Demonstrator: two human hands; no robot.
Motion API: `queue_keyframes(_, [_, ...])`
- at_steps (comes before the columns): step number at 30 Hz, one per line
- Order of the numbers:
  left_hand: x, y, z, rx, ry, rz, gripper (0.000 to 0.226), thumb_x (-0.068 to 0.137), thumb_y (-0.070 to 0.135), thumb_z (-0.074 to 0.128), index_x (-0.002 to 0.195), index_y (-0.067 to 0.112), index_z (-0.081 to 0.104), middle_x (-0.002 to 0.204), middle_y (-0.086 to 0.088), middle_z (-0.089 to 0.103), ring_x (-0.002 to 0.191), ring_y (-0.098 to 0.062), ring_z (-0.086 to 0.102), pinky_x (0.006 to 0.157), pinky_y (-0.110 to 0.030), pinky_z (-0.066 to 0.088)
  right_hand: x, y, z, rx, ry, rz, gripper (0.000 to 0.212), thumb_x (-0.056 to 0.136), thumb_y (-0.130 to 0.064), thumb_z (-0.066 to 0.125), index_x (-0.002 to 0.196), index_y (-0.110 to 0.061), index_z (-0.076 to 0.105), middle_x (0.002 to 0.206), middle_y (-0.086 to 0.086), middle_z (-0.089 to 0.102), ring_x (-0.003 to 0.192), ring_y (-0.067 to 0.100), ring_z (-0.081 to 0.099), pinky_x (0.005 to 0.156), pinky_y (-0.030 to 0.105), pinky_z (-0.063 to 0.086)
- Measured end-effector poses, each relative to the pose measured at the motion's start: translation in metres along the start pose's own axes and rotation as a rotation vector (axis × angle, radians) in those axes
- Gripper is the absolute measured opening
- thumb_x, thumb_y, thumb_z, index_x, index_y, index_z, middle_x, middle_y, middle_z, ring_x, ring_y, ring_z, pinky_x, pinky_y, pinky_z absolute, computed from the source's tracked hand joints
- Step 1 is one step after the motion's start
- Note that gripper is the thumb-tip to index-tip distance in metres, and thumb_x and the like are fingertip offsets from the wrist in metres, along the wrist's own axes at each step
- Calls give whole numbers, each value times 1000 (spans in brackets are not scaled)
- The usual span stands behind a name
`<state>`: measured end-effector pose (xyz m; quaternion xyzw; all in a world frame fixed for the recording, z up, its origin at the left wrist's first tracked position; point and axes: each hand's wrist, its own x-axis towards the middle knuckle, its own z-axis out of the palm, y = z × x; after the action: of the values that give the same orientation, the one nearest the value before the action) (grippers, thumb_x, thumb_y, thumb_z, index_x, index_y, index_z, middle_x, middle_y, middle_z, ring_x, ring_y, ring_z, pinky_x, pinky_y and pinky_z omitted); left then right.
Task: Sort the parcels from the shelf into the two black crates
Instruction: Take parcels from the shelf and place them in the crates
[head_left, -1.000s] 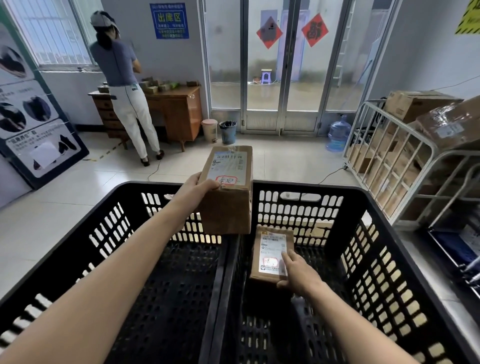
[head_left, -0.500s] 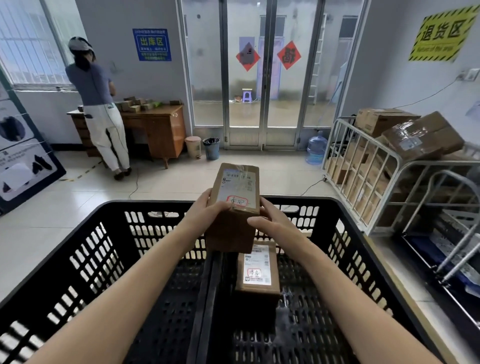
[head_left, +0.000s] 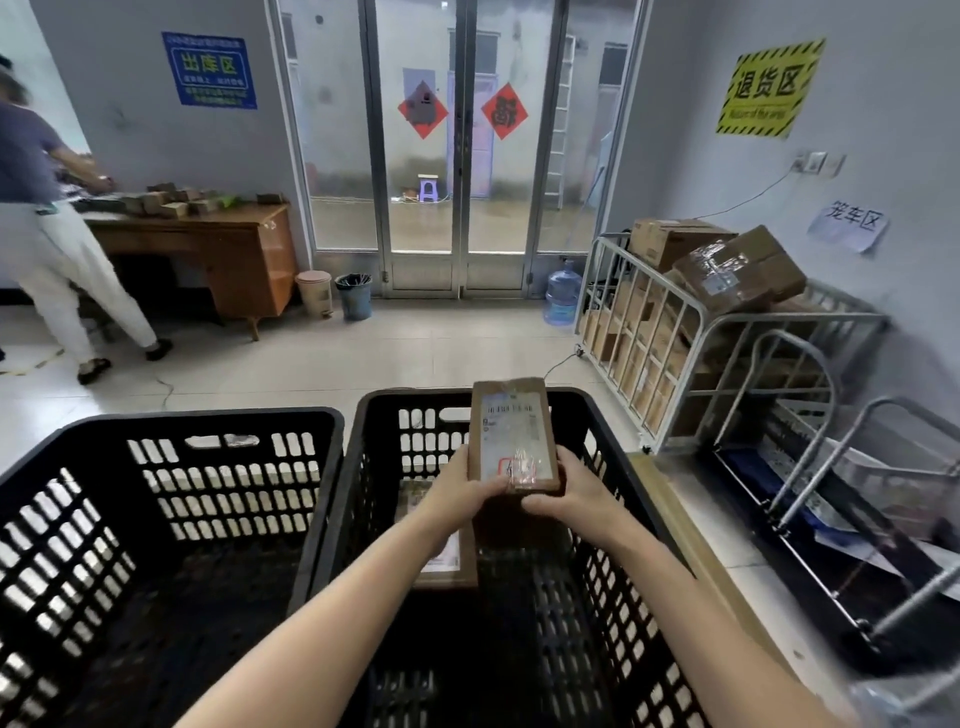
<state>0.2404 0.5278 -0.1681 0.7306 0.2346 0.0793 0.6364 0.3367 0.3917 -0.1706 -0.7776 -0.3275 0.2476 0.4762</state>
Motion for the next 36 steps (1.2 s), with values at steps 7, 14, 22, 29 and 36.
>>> queue_keyframes(7, [15, -45, 18, 97, 21, -152, 53, 83, 13, 67, 130, 12, 42, 126, -4, 56, 102, -12, 52, 85, -24, 40, 17, 56, 23, -87, -45, 108, 80, 54, -14, 75, 125, -13, 37, 122, 3, 54, 114, 15, 53, 99, 28, 44])
queue_keyframes(14, [33, -82, 24, 206, 21, -231, 55, 75, 17, 75, 123, 13, 46, 118, 0, 60, 92, -9, 55, 76, -20, 44, 31, 102, 38, -109, -65, 216, 79, 62, -2, 75, 128, -14, 34, 126, 3, 48, 119, 16, 48, 97, 22, 43])
queue_keyframes(22, [41, -104, 34, 666, 42, -266, 82, 72, 55, 69, 138, 19, 36, 140, -5, 37, 132, -24, 30, 106, -39, 30, 28, 136, 49, -113, -59, 254, 80, 65, -5, 77, 130, -20, 32, 130, -1, 49, 123, 13, 48, 99, 24, 43])
queue_keyframes(29, [44, -106, 30, 793, -19, -223, 87, 73, 62, 64, 141, 17, 31, 143, -7, 34, 133, -24, 29, 106, -39, 32, 27, 134, 48, -189, -45, 229, 81, 69, -6, 75, 135, -21, 30, 135, -2, 45, 127, 13, 44, 103, 24, 39])
queue_keyframes(36, [42, -103, 12, 1011, -16, -141, 94, 74, 48, 70, 146, 17, 19, 148, -9, 28, 138, -26, 22, 113, -41, 22, 32, 117, 49, -780, -55, -11, 93, 80, -19, 69, 149, -13, 6, 158, 3, 0, 146, 17, 0, 117, 30, 7])
